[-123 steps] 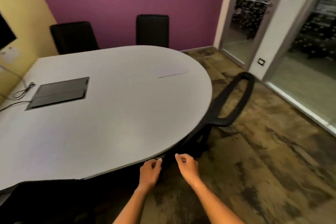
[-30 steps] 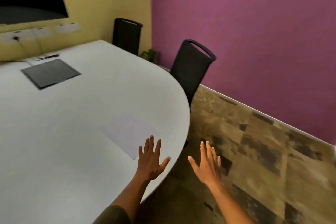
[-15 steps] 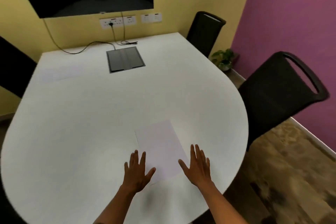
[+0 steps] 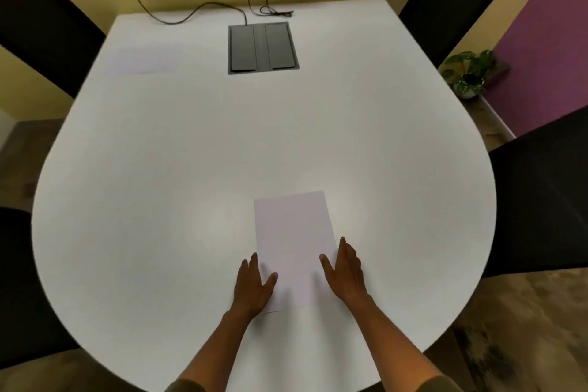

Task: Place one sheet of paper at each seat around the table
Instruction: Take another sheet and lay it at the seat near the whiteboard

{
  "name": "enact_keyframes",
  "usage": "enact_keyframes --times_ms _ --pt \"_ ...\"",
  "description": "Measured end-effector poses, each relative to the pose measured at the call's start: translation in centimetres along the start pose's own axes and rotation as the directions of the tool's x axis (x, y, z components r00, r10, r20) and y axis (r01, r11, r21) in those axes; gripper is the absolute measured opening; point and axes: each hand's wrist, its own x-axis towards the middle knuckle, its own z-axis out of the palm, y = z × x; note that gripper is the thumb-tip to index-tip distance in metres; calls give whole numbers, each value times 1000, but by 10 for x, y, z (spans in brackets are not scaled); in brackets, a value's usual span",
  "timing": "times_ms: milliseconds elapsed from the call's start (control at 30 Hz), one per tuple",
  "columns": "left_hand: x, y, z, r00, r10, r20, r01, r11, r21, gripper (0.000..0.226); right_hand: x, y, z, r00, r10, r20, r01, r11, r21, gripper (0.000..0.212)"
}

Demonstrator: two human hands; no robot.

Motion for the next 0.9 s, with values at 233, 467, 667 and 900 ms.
enact_keyframes --times_ms 233,467,667,900 --pt "-2 15 14 995 -61 -76 47 985 -167 73 12 -7 15 997 66 -46 -68 996 -48 71" --pt "-2 21 11 981 -127 -149 77 949 -305 62 15 -15 24 988 118 -103 -114 992 48 62" --pt "4 21 3 968 -171 -185 90 921 -380 57 18 -15 25 977 150 -150 -124 978 167 54" --pt "3 25 -1 956 -167 -240 64 921 -385 47 14 -16 26 981 103 -164 -84 989 119 48"
